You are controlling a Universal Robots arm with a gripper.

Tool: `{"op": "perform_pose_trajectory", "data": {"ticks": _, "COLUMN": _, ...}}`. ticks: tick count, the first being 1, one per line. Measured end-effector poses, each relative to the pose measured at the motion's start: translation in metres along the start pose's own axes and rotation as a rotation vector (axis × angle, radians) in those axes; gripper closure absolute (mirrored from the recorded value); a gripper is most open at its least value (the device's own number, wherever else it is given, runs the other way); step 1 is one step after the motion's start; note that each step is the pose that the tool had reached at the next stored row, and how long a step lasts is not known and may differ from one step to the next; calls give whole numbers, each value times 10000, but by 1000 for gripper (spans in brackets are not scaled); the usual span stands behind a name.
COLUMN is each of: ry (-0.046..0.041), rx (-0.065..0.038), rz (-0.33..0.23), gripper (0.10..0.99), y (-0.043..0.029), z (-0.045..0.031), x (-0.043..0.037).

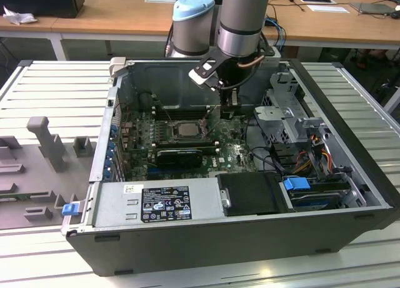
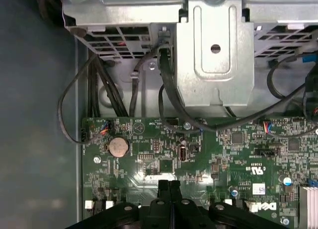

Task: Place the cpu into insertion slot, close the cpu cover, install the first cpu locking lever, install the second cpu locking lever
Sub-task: 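Close the cpu cover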

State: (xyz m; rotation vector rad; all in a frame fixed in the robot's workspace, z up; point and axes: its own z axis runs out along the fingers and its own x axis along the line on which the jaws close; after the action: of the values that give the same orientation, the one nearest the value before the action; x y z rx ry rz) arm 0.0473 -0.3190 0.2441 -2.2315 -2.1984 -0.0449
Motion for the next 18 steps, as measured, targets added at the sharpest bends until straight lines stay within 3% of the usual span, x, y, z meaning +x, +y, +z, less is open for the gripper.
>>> {"op": "perform_pose_trajectory", "data": {"ticks": 12, "ry": 1, "rx": -17, "rz": -45, "gripper": 980, "y": -259, "z": -4, "x": -4}}
{"op": "perform_pose_trajectory", "data": {"ticks": 18, "ry": 4, "rx": -76, "rz": -72, "gripper": 980, "y": -521, "z": 12, "x": -7}}
